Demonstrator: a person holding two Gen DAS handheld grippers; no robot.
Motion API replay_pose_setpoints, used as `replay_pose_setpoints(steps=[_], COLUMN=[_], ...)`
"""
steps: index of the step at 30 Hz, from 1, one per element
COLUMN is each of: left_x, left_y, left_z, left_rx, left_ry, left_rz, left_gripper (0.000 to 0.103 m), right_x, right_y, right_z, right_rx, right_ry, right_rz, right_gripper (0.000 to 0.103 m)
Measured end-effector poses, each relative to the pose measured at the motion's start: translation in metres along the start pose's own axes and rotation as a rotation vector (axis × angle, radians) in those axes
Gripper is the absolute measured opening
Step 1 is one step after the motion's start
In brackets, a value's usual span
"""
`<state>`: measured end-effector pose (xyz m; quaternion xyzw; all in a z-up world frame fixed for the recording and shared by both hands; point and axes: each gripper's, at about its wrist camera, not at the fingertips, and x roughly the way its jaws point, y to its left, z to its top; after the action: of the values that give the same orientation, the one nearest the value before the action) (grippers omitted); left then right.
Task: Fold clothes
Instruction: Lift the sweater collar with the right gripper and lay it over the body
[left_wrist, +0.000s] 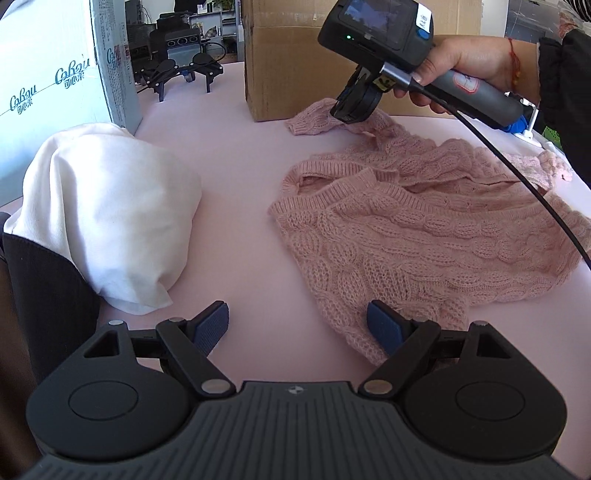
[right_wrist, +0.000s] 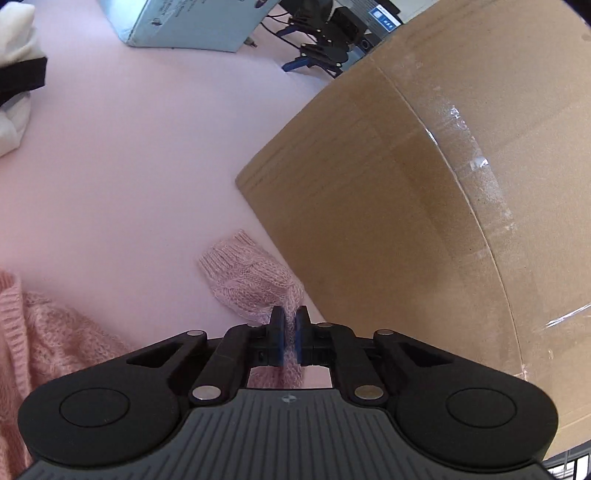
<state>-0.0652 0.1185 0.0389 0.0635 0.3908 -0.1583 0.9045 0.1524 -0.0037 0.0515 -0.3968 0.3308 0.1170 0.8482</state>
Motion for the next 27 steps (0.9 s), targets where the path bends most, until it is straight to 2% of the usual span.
replay_pose_setpoints(steps=[4,8,12,13,15,17,20,24,27], left_x=[0.001,0.0,0.0,0.0,0.0,0.0,0.0,0.001,0.001], left_y=[0.0,0.0,0.0,0.0,0.0,0.0,0.0,0.001,0.001], left_z=[-0.001,-0.002,-0.004,-0.004,-0.004,-0.003,-0.003,-0.002,-0.001], left_rx=[0.005,0.003,0.003,0.003,0.004,0.005,0.008,0.011,0.011], left_ry=[-0.006,-0.009,-0.013,-0.014,-0.015,-0.017,-0.021,-0.024,-0.024], left_rz=[0.008,0.01,0.013,0.014,0.016,0.017,0.021,0.021,0.022], left_gripper=[0.082,0.082,0.083,0.083,0.083,0.083,0.083,0.084,0.084], right_x=[-0.015,-0.022,-0.03,-0.029,-0.024,-0.017,-0.013,-0.009,-0.01], right_y=[-0.03,-0.074,-0.107,-0.113,-0.128,-0.13,-0.127,-0.126,-0.125], right_z=[-0.005,-0.032,-0.073,-0.084,-0.113,-0.131,-0.143,-0.149,-0.151], right_rx=[0.173,0.353,0.578,0.641,0.783,0.815,0.774,0.744,0.696], right_ry=[-0.112,-0.14,-0.113,-0.1,-0.045,0.006,0.04,0.105,0.14], right_rz=[-0.003,-0.048,-0.023,-0.012,0.033,0.031,-0.012,-0.028,-0.074], right_gripper=[0.005,0.005,0.006,0.009,0.011,0.011,0.011,0.011,0.016])
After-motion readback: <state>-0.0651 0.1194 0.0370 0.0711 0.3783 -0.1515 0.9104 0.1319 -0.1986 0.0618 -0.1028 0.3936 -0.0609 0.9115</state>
